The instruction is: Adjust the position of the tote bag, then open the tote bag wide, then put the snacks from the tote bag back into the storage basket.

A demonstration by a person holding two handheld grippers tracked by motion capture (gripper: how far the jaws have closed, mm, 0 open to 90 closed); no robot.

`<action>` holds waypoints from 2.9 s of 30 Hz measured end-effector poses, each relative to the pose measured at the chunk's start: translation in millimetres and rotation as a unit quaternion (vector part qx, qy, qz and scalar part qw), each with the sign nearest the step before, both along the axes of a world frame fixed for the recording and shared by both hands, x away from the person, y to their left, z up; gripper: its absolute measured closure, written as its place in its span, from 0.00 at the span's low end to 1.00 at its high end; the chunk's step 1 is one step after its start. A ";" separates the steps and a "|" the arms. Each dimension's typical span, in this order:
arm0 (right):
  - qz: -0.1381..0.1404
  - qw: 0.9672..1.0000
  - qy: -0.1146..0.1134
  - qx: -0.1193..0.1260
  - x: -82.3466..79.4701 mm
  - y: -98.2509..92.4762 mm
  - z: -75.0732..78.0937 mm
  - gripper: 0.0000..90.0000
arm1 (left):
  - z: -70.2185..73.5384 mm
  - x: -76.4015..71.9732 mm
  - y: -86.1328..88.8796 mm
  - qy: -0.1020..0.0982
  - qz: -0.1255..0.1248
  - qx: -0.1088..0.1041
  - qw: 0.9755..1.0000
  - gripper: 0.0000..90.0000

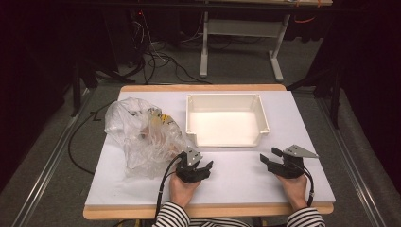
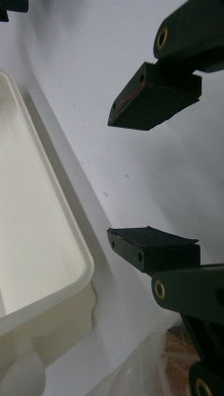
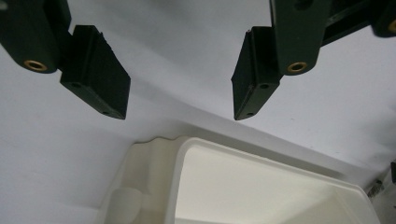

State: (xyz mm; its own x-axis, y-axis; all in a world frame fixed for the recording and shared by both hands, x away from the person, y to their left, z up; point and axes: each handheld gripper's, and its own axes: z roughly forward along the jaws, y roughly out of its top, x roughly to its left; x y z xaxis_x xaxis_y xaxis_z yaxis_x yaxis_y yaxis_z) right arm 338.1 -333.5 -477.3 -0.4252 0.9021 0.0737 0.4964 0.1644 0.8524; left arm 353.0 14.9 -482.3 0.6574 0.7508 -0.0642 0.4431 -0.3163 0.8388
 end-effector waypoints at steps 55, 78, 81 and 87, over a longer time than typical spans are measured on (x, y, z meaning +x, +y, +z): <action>-0.006 1.000 -0.004 0.022 -0.6 -4.6 -0.3 0.41 | 46.3 -38.9 19.2 0.003 -0.025 0.019 0.999 0.28; -0.003 1.000 -0.004 0.018 -0.2 -3.7 -0.4 0.41 | 83.3 -40.7 98.2 -0.006 0.081 0.033 0.996 0.21; -0.003 1.000 -0.002 0.019 -0.4 -3.6 -0.3 0.41 | 78.2 -36.2 103.4 0.004 0.085 0.037 0.996 0.20; -0.003 1.000 -0.003 0.018 -0.3 -3.7 -0.3 0.41 | 52.5 -24.0 118.2 0.045 0.081 0.041 0.995 0.19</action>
